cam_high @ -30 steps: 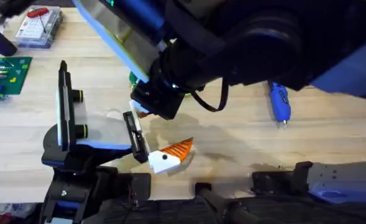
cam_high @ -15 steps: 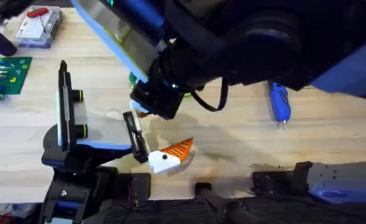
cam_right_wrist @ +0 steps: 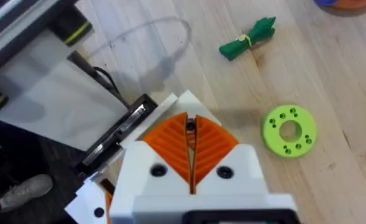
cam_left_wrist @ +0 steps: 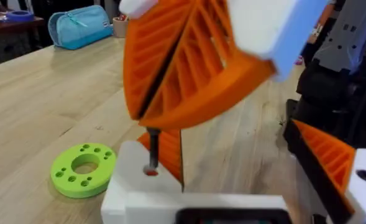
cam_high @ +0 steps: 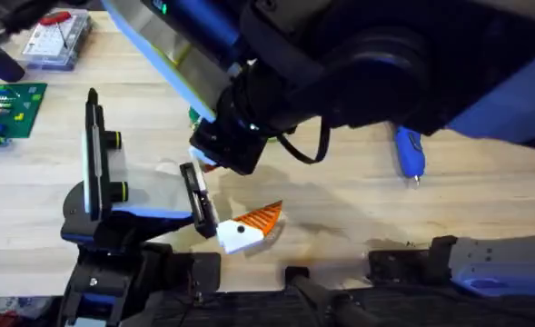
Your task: Pick up the gripper from the table and insert it into the empty holder that is missing its gripper. Then pick up a screw, insert it into the mounting hole, and use the screwdriver to tighten it. Finally, clean up the table by picking up the vegetable and placing it into the bucket.
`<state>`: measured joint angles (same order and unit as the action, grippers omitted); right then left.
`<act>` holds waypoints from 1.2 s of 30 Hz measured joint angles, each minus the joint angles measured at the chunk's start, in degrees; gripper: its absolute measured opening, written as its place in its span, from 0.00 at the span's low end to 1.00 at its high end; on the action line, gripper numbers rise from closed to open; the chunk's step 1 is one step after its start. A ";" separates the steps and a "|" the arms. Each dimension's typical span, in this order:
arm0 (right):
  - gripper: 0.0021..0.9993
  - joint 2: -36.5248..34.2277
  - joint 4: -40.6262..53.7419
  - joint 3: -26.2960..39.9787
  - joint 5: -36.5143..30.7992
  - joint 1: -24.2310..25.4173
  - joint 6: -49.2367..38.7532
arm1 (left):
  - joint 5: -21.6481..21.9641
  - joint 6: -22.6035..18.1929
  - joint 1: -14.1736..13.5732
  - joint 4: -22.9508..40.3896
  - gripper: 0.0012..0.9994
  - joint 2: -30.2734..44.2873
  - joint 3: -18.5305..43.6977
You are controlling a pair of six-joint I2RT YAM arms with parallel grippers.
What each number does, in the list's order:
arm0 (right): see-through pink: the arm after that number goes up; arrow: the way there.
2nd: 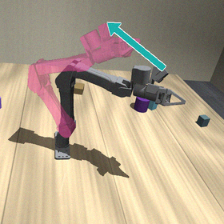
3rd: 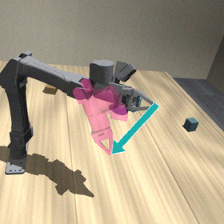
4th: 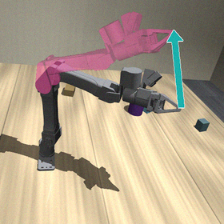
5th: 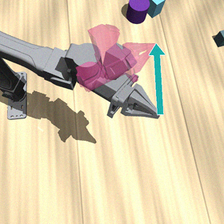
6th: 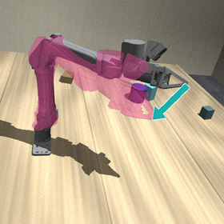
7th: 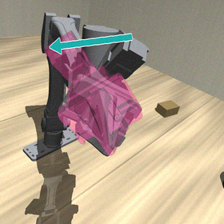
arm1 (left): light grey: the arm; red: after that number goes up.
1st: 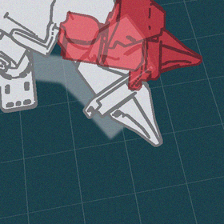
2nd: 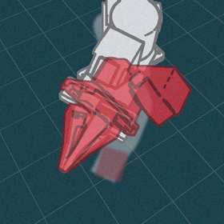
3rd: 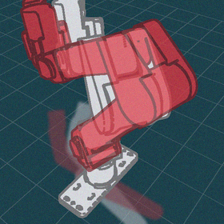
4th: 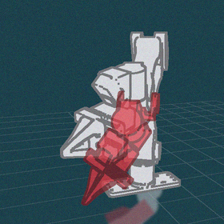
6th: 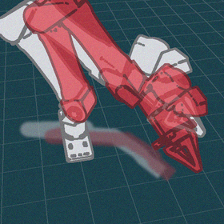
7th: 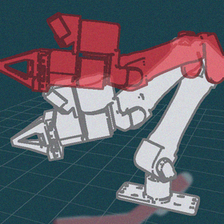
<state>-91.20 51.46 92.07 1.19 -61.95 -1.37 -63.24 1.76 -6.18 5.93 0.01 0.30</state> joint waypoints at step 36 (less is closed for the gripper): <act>0.01 -1.94 0.92 -0.81 0.13 0.00 0.00 | 0.00 0.00 0.00 0.00 0.99 0.00 0.00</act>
<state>-93.14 52.38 91.26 1.32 -61.95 -1.37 -63.24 1.76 -6.17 5.93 0.01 0.30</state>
